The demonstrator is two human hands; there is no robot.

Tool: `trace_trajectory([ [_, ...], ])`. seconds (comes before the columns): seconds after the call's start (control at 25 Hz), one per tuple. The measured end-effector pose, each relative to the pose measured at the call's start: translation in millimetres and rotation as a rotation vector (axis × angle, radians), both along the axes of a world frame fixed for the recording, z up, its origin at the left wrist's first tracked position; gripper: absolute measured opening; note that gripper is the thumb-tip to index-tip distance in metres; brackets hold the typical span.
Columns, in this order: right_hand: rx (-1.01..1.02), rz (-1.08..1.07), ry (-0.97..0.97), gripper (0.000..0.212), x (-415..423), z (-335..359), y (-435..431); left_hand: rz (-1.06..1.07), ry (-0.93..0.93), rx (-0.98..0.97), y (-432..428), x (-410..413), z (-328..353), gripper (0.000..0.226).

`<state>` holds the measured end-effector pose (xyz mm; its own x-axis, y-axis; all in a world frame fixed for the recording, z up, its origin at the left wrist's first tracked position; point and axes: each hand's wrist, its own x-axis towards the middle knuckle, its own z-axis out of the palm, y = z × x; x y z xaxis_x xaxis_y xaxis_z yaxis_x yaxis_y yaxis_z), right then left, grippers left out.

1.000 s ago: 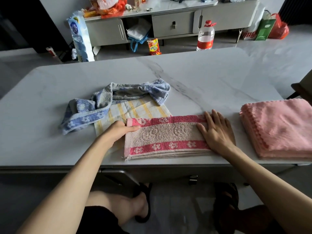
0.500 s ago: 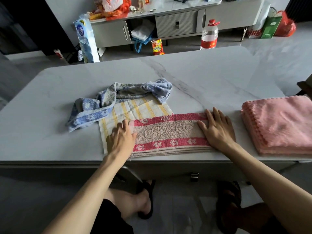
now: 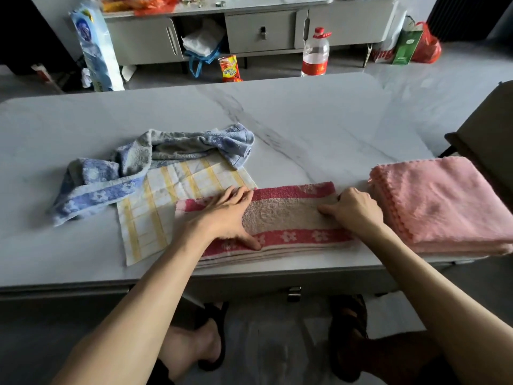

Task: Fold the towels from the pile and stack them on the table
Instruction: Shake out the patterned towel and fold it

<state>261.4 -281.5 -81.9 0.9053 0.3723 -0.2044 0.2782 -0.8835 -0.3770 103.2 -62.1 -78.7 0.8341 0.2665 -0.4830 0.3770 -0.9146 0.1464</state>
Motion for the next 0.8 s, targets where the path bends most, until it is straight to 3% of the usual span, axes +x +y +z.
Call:
trace_trajectory([
  [0.12, 0.061, -0.019, 0.12, 0.04, -4, 13, 1, 0.001, -0.022, 0.011, 0, 0, -2, 0.147],
  [0.24, 0.448, -0.014, 0.411, 0.025, -17, 54, 11, 0.036, -0.106, -0.074, -4, -14, 0, 0.136],
  [0.32, 0.645, 0.04, 0.547, 0.023, -34, 91, 28, 0.192, -0.296, -0.278, 2, -29, 10, 0.107],
  [0.44, 0.781, 0.183, 0.683, 0.019, -72, 120, 78, 0.653, -0.696, -0.647, 39, -57, 19, 0.029],
  [0.48, 0.784, 0.23, 0.715, 0.013, -83, 120, 94, 0.801, -0.738, -0.776, 47, -63, 21, 0.016],
  [0.56, 0.694, 0.297, 0.741, 0.011, -109, 103, 128, 0.972, -0.688, -0.945, 55, -74, 22, 0.022],
  [0.72, 0.48, 0.312, 0.671, 0.017, -154, 36, 184, 1.122, -0.636, -0.926, 71, -82, 13, 0.051],
  [0.8, 0.443, 0.297, 0.628, 0.041, -160, 14, 194, 1.152, -0.651, -0.868, 76, -80, 11, 0.069],
])
